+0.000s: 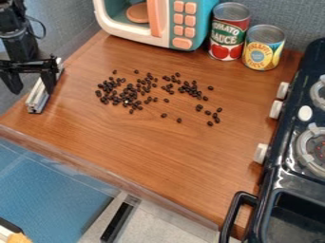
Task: Sweep into pile
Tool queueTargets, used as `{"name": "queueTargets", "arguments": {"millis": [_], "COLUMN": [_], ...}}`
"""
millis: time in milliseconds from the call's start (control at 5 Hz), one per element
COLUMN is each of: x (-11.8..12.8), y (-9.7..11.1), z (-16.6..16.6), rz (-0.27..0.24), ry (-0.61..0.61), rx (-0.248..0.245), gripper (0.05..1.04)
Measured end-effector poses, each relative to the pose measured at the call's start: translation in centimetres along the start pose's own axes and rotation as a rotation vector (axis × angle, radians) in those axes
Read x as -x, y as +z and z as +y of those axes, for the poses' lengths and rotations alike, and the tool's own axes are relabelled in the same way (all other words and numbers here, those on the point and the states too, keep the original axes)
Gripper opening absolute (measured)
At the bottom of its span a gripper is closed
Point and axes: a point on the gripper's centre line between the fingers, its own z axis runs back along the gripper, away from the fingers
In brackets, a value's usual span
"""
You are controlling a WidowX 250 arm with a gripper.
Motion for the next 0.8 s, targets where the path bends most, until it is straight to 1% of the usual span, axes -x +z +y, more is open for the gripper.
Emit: {"name": "queueTargets", "arguments": {"millis": [200,400,800], "x": [-0.1,-0.2,-1.4], "y": [-0.3,-0.3,-1.3], "z": [-0.1,-0.6,-1.7], "rz": [-0.014,-0.015,-0.008], "ry": [0.018,0.022,0.039], "rx": [-0.007,-0.005,-0.009], "gripper": [1.000,1.000,1.000]}}
